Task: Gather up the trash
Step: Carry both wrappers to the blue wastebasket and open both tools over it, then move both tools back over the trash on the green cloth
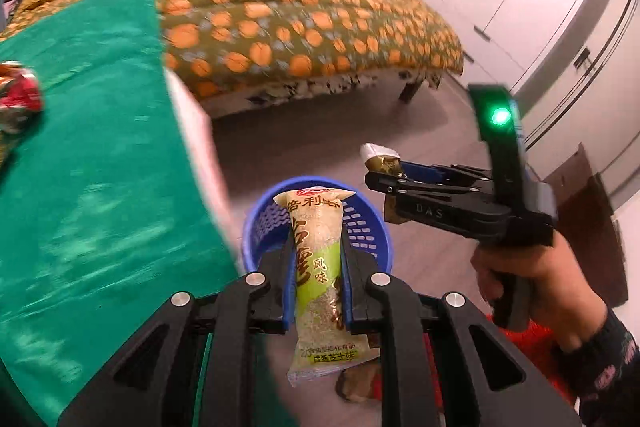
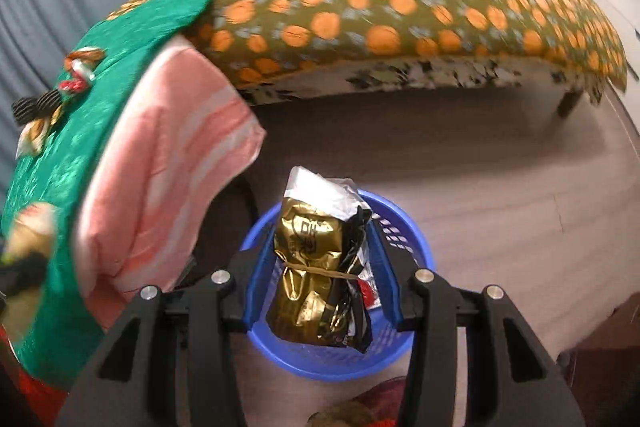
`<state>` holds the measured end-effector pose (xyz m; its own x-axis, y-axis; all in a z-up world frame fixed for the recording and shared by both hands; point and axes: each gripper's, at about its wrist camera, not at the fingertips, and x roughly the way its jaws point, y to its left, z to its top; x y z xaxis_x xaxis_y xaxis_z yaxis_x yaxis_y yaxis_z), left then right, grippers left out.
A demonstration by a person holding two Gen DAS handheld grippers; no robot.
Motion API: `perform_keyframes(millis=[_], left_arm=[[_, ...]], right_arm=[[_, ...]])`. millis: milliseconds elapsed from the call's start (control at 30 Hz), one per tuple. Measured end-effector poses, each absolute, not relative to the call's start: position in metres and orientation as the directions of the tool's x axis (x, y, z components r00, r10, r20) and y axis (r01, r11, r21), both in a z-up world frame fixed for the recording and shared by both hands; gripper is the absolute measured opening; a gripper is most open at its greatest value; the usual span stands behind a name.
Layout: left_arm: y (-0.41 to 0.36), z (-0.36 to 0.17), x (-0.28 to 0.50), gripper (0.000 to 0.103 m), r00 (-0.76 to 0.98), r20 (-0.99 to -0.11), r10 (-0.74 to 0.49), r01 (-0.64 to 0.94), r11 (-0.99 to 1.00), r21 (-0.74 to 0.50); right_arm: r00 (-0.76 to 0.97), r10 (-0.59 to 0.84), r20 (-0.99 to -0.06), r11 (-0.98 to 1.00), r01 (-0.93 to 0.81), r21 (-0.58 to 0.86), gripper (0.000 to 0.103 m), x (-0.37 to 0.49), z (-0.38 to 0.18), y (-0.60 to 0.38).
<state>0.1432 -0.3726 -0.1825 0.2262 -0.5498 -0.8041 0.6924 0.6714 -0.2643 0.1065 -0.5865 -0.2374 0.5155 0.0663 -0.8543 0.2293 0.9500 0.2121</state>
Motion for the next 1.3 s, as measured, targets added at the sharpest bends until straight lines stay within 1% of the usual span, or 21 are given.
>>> perform_keyframes(millis=[233,367,400,433,467,500,633,767,800,867,933,1000,1033,1167,1300], left_arm=[[-0.431,-0.243,0.165,0.018,0.191,-0.84,-0.508,0.659,0.7,-0.273],[-0.447,-0.259,0.17,0.018,0.199,-0.848,-0.492,0.668,0.701,-0.25],[-0.449,-0.263,0.171,0.021,0.204,-0.848,-0.489,0.672,0.7,-0.242],[-0.452,-0.268,0.172,0.026,0.21,-0.85,-0.483,0.672,0.703,-0.233],[-0.455,-0.272,0.175,0.044,0.213,-0.854,-0.475,0.668,0.708,-0.228],[-0.454,-0.274,0.176,0.053,0.218,-0.854,-0.472,0.662,0.714,-0.226],[-0.451,-0.273,0.178,0.056,0.221,-0.848,-0.482,0.649,0.721,-0.241],[-0.441,-0.25,0.165,0.065,0.233,-0.82,-0.522,0.657,0.706,-0.262],[-0.436,-0.24,0.161,0.068,0.239,-0.807,-0.54,0.661,0.699,-0.272],[-0.425,-0.222,0.152,0.071,0.25,-0.784,-0.569,0.672,0.684,-0.282],[-0.407,-0.201,0.142,0.074,0.269,-0.761,-0.59,0.684,0.674,-0.28],[-0.386,-0.186,0.134,0.08,0.294,-0.746,-0.598,0.685,0.676,-0.272],[-0.37,-0.18,0.131,0.08,0.308,-0.74,-0.598,0.682,0.681,-0.266],[-0.307,-0.168,0.126,0.081,0.37,-0.737,-0.566,0.645,0.727,-0.234],[-0.225,-0.166,0.136,0.082,0.453,-0.751,-0.48,0.555,0.811,-0.184]], right_arm=[[0.514,0.098,-0.852,0.918,0.284,0.277,0.045,0.103,-0.255,-0.616],[0.507,0.122,-0.853,0.911,0.284,0.299,0.047,0.103,-0.262,-0.62],[0.506,0.125,-0.853,0.911,0.283,0.301,0.047,0.104,-0.263,-0.621],[0.506,0.135,-0.852,0.907,0.283,0.311,0.052,0.105,-0.264,-0.623],[0.507,0.148,-0.849,0.899,0.29,0.33,0.067,0.105,-0.266,-0.626],[0.51,0.157,-0.846,0.888,0.301,0.347,0.07,0.104,-0.266,-0.63],[0.522,0.126,-0.844,0.886,0.323,0.332,0.07,0.101,-0.258,-0.636],[0.55,0.08,-0.831,0.9,0.319,0.298,0.071,0.1,-0.243,-0.633],[0.555,0.068,-0.829,0.904,0.318,0.287,0.071,0.101,-0.239,-0.631],[0.566,0.024,-0.824,0.917,0.316,0.244,0.077,0.103,-0.23,-0.623],[0.585,-0.018,-0.811,0.929,0.31,0.203,0.078,0.105,-0.22,-0.614],[0.613,-0.058,-0.788,0.943,0.293,0.158,0.078,0.106,-0.208,-0.602],[0.633,-0.078,-0.77,0.95,0.281,0.134,0.078,0.106,-0.2,-0.594],[0.704,-0.093,-0.704,0.972,0.218,0.09,0.078,0.107,-0.177,-0.557],[0.738,-0.059,-0.672,0.987,0.144,0.071,0.078,0.11,-0.165,-0.513]])
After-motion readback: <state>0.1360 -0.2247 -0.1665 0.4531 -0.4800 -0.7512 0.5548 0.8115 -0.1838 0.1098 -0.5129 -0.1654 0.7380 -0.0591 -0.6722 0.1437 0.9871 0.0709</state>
